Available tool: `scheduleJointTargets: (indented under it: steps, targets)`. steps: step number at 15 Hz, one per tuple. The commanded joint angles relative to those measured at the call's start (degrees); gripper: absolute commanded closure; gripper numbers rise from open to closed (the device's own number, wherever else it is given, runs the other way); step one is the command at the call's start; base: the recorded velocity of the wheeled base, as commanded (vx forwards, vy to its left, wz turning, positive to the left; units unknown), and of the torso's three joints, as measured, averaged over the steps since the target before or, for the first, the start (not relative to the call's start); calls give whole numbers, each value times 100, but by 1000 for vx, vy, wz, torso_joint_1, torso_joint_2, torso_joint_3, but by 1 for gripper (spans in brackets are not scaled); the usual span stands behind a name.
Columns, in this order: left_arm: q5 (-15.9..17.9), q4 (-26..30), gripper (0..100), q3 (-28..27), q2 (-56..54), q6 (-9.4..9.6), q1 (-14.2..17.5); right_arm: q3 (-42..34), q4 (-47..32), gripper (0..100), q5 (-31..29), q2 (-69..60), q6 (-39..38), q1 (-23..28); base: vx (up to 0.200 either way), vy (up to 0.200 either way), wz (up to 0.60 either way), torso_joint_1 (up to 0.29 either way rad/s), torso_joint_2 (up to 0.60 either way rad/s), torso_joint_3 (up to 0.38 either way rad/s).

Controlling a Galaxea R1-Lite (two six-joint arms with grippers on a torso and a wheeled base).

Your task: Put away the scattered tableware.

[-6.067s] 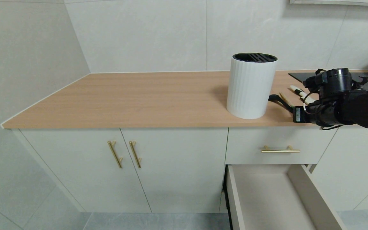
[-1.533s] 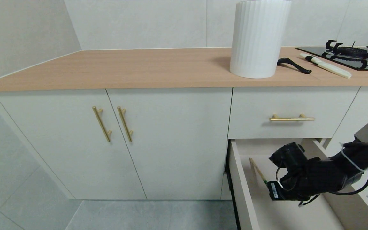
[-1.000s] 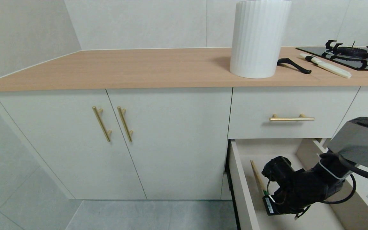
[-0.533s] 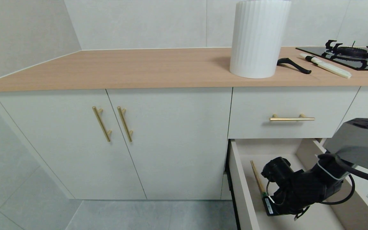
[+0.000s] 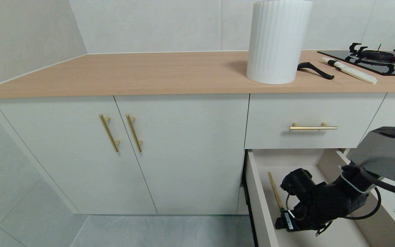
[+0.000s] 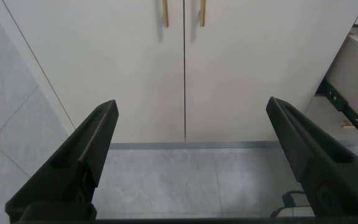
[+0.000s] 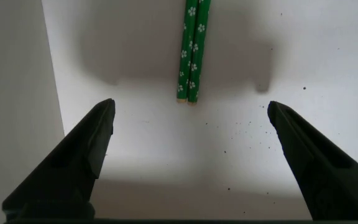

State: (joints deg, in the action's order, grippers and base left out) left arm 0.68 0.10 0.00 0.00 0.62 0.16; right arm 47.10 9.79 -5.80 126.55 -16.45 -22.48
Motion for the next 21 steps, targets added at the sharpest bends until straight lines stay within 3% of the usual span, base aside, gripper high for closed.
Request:
scheduleJointTargets:
  steps: [1, 7, 12, 21]
  targets:
    - [2, -1, 0, 0, 0, -1, 2, 9, -3, 0, -61, -315, -17, 7, 0, 0, 0, 0, 0, 0]
    - [2, -1, 0, 0, 0, -1, 2, -184, -38, 0, -70, -1924, 10, 270, 0, 0, 0, 0, 0, 0]
    - [2, -1, 0, 0, 0, -1, 2, -166, -21, 0, -9, -3602, 467, 1176, 0, 0, 0, 0, 0, 0]
    - [2, -1, 0, 0, 0, -1, 2, -210, -30, 0, -9, -4095, 634, 1220, 0, 0, 0, 0, 0, 0]
